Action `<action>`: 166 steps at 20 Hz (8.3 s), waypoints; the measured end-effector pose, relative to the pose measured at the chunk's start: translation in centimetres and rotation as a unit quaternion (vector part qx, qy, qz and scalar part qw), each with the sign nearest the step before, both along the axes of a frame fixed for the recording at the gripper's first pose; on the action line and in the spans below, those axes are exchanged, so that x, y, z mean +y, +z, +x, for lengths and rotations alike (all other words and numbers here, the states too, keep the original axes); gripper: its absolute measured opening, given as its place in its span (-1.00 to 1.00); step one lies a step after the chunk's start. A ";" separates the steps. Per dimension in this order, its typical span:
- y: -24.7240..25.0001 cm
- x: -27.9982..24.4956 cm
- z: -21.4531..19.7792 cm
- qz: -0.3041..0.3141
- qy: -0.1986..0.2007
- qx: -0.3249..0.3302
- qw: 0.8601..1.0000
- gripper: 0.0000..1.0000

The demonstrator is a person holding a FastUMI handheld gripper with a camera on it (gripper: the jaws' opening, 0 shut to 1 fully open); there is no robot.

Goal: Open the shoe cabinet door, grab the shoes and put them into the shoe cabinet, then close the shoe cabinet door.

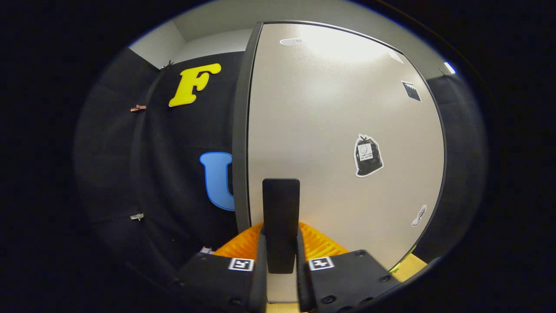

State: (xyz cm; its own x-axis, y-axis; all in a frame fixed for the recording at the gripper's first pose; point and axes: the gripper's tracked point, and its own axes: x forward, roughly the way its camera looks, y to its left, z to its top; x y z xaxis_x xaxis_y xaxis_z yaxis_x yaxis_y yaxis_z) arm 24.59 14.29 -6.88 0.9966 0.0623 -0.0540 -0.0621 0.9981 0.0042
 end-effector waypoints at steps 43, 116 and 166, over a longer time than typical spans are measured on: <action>3.2 -21.8 -22.4 0.043 0.085 -0.016 0.995 -0.56; -41.7 -8.0 -13.4 0.040 -0.009 0.284 0.958 -0.84; -16.1 -13.2 26.5 0.020 -0.070 0.287 0.955 -0.72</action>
